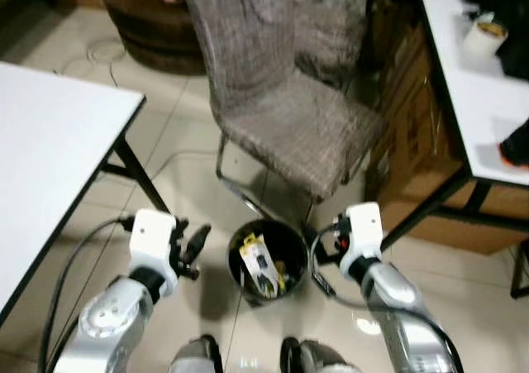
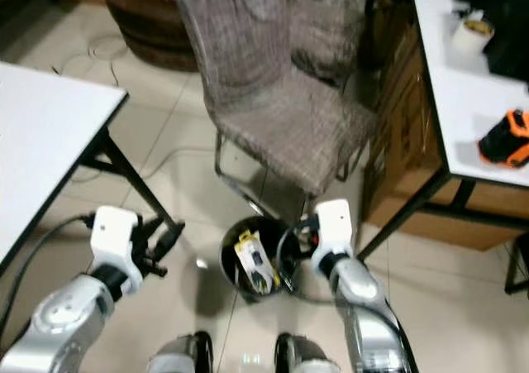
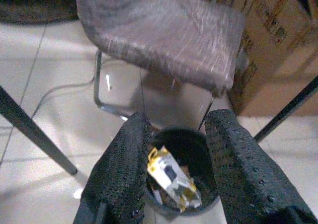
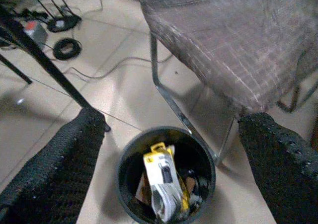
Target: Picking trash to rubbish bin
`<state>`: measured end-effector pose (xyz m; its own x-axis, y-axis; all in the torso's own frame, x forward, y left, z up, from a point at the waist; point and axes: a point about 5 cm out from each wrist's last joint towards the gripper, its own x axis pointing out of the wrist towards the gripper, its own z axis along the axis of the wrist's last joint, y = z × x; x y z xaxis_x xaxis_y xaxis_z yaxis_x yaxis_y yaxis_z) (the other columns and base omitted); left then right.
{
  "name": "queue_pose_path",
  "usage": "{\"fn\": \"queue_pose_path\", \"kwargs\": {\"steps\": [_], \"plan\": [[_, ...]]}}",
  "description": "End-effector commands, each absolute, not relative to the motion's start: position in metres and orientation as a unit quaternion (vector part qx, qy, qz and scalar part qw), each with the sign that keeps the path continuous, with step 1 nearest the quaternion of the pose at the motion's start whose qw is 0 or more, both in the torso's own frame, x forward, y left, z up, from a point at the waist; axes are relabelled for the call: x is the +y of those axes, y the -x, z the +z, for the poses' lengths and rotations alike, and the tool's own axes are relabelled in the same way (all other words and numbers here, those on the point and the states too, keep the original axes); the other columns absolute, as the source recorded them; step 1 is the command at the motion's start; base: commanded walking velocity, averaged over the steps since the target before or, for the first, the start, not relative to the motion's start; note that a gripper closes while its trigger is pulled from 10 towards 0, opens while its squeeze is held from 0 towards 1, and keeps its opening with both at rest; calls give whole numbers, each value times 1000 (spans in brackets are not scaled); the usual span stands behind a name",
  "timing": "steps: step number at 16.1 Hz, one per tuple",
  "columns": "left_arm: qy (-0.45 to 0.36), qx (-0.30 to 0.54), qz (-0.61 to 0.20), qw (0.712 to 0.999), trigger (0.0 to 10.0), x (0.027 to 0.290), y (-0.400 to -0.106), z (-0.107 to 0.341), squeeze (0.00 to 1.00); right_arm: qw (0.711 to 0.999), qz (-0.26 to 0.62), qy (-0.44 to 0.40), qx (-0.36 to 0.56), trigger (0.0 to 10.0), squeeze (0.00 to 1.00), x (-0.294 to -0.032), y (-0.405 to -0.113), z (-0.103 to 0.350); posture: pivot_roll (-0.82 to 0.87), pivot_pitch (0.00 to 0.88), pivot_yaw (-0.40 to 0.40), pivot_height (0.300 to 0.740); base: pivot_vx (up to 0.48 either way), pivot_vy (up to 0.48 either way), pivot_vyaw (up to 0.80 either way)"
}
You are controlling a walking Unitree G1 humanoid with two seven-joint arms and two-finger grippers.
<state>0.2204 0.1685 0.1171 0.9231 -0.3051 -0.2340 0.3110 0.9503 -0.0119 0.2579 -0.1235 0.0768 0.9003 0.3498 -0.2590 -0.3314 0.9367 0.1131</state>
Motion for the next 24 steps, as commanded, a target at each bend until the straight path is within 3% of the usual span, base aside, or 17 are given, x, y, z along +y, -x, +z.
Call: {"fn": "queue_pose_path", "kwargs": {"steps": [1,24], "plan": [[-9,122,-160,980,10000,167,-216,121,0,977,158,-35,139,10000,0,-127,-252,86,-30,109,-30,740,0,0,0],[-37,120,-180,976,10000,162,-224,130,0,978,129,-55,154,10000,0,-122,-252,102,-15,49,-32,740,0,0,0]]}}
